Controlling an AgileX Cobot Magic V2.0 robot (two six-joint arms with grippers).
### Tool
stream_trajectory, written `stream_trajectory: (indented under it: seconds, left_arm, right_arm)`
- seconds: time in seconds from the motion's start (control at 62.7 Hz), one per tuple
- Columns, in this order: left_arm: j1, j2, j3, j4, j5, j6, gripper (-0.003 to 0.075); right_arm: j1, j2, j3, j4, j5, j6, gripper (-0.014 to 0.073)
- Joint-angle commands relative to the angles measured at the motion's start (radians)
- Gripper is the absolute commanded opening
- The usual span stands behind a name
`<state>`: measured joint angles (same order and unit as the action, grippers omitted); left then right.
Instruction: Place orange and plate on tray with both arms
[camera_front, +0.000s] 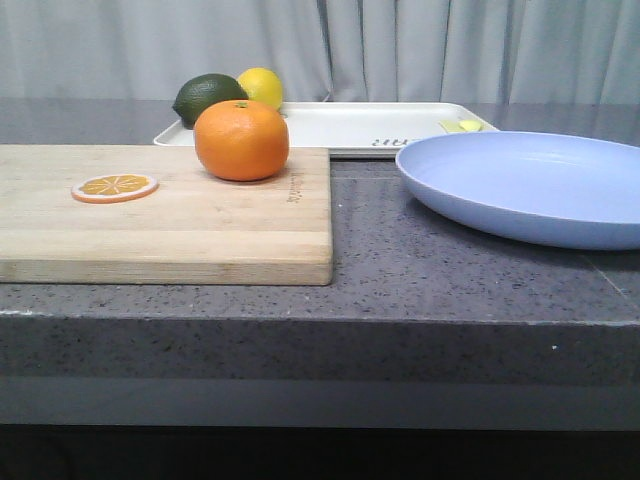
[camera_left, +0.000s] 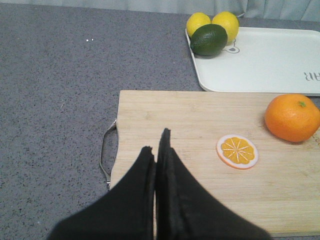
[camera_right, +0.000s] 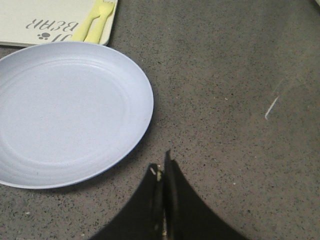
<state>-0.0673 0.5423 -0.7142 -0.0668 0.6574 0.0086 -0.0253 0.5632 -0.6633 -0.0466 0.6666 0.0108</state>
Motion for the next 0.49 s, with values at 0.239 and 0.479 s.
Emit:
stream_trajectory:
  seconds: [0.239, 0.479]
  left_arm:
    - [0.003, 0.038, -0.026, -0.013, -0.08, -0.009, 0.0574]
    - [-0.093, 0.11, -0.034, -0.05, -0.132, 0.023, 0.064]
  right_arm:
    - [-0.005, 0.036, -0.024, 0.019, -0.049, -0.011, 0.062]
    - [0.037, 0.036, -0.024, 0.07, -0.04, -0.061, 0.0645]
